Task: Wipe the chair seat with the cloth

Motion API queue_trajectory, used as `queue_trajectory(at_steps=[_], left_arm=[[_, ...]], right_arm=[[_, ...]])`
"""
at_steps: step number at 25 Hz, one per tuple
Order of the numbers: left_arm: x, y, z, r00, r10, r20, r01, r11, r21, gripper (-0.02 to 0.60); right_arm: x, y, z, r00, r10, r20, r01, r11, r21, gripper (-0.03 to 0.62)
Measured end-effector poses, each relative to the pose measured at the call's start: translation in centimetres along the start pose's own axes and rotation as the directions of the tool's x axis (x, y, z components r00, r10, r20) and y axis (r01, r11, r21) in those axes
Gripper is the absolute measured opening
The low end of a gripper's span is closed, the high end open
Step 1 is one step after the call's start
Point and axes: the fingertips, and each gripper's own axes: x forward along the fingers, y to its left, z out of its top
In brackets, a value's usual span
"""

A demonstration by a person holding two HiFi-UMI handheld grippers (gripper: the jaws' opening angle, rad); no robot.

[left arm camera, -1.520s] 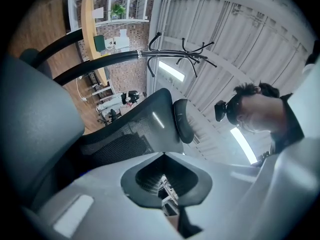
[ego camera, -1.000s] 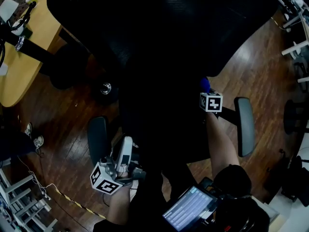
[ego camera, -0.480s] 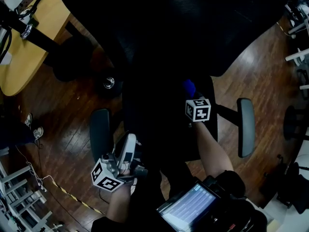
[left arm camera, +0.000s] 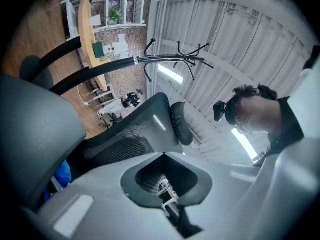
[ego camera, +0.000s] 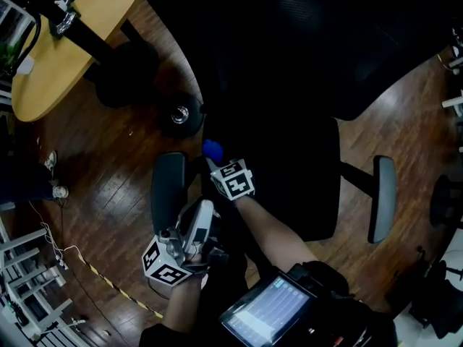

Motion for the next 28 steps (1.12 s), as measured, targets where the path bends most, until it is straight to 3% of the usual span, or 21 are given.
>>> queue_trajectory(at_steps=[5,9,15,19,22,28], left_arm=[[-0.3,0.0,0.3,1.000,0.002,0.002,-0.002,1.000,0.005,-0.008],[0.5,-0.2,0.0,1.000,-0.013,-0.008,0.013,1.000,0.004,-0.008],[1.3,0.3,-1.6,0.999,-0.018,-0.036,0.018,1.000,0.000,-0.008],[1.2,1.2,-2.2,0.999,0.000,-0.049,0.000,1.000,-0.001,-0.008],[1.5,1.2,-2.5,0.998,0.004,-0.055,-0.004,1.000,0.001,-0.008],[2.2,0.6,-3.5,0.998,-0.007,-0.068,0.007,1.000,0.001,-0.008]], right_arm=[[-0.6,-2.1,-0.6,0.998,-0.065,0.002,0.065,0.998,-0.013,0.048],[-4.4,-9.2,-2.5,0.978,-0.207,-0.040,0.208,0.978,0.032,0.049],[-15.3,-21.5,-4.0,0.891,-0.446,-0.082,0.453,0.882,0.129,0.049],[-22.2,-26.8,-6.4,0.822,-0.558,-0.116,0.570,0.804,0.169,0.048],[-24.8,-28.2,-7.3,0.804,-0.582,-0.122,0.594,0.788,0.160,0.048],[-25.8,-28.5,-7.5,0.799,-0.590,-0.113,0.601,0.783,0.160,0.049]])
